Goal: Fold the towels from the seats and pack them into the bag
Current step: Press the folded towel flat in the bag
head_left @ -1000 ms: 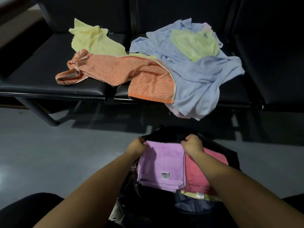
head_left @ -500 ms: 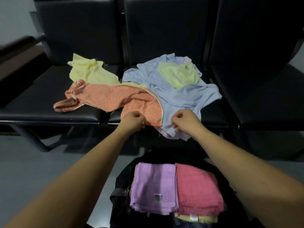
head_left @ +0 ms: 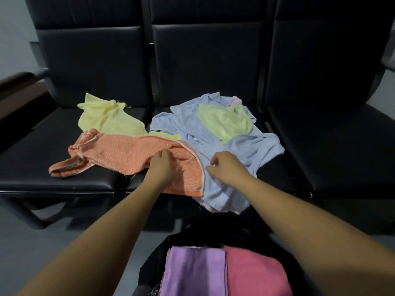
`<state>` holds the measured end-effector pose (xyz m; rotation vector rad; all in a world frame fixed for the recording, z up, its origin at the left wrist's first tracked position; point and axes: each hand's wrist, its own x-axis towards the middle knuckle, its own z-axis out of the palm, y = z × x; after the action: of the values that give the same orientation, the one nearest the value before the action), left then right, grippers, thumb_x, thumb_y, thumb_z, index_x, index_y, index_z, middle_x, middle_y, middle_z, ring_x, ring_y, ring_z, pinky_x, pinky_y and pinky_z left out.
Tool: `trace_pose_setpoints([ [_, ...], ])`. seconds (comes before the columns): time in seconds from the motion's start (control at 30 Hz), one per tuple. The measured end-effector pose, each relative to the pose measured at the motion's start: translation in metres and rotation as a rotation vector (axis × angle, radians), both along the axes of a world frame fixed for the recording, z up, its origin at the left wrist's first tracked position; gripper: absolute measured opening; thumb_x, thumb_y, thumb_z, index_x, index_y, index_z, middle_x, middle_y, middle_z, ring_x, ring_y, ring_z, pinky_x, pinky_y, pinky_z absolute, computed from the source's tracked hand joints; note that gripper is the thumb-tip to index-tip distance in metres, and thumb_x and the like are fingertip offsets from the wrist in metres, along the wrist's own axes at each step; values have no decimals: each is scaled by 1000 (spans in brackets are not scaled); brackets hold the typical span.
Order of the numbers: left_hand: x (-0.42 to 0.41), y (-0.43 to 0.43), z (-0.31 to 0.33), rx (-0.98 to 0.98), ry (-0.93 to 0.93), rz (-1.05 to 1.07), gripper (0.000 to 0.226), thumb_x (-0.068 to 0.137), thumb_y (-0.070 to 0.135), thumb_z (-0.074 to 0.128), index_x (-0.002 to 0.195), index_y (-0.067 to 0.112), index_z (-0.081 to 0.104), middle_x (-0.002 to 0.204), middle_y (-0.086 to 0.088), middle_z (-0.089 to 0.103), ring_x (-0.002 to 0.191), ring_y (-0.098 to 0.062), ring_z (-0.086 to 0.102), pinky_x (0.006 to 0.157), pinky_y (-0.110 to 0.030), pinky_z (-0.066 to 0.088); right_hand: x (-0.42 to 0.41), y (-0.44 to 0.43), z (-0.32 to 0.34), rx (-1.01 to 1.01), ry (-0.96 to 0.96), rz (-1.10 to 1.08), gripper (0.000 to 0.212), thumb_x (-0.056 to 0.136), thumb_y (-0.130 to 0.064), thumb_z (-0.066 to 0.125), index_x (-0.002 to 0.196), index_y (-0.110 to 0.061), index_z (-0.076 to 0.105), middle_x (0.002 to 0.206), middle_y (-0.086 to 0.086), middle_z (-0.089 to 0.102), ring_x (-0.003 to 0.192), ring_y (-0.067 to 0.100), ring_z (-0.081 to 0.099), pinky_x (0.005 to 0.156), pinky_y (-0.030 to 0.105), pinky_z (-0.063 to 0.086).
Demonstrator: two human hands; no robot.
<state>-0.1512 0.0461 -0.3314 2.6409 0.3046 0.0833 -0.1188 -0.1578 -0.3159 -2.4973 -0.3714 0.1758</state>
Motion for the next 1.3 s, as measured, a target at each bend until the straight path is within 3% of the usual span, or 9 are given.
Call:
trace_pose_setpoints([
  [0.1,-1,15,-9,-133,-95,-3,62,91,18,69,146,12,41,130,-14,54,116,-31,55,95,-38,42,2,28,-10,-49,19,17,45,88,-49,70,72,-10,54,81,9,58,79,27,61,65,35,44],
  [0.23,7,23,-11,-41,-109,-27,36,94,18,66,128,9,60,122,-13,62,104,-30,59,82,-31,40,2,44,-19,-106,-65,24,29,90,-35,69,80,-14,52,95,8,55,90,29,56,73,34,42],
  [0.37,4,26,0,-26,-221,-10,20,92,14,68,109,4,68,109,-16,64,96,-32,59,75,-31,39,0,43,-11,253,-15,-83,32,93,-25,66,67,-16,50,66,-4,50,63,15,48,59,33,36],
  [0.53,-14,31,38,-130,-368,21,15,90,29,73,89,17,65,117,-4,40,110,-19,40,95,-31,41,-10,31,42,774,99,-167,15,94,-23,67,90,-9,64,80,4,61,72,17,55,64,27,44],
  [0.7,-46,22,107,-372,-231,-192,28,100,31,58,92,5,51,82,-1,57,75,-16,54,68,-32,44,-36,15,111,937,65,-71,16,93,-25,68,78,-25,64,80,2,63,79,21,58,72,37,47],
  [0.83,-83,3,167,-687,-296,-305,21,103,30,52,118,16,50,135,7,53,119,0,50,97,-19,42,-71,-4,183,824,62,205,8,98,-18,63,91,-17,68,81,-7,69,79,9,62,77,30,49],
  [0.9,-99,-5,196,-768,-268,-466,45,103,22,48,146,21,35,149,5,43,134,-6,45,109,-22,41,-89,-11,215,770,108,340,6,96,-13,63,92,-15,68,90,3,67,84,14,62,82,32,50],
  [1.13,-151,-29,266,-762,-324,-480,24,90,35,64,95,13,70,86,-5,64,79,-17,61,73,-31,48,-138,-52,294,541,108,407,14,88,-14,75,99,-8,71,89,4,71,78,14,68,75,27,57],
  [1.3,-176,-39,299,-866,-452,-333,17,103,25,53,97,15,67,74,5,59,66,-9,55,58,-23,44,-153,-93,297,413,366,440,18,81,-7,78,98,-11,75,108,17,73,102,34,68,98,45,53],
])
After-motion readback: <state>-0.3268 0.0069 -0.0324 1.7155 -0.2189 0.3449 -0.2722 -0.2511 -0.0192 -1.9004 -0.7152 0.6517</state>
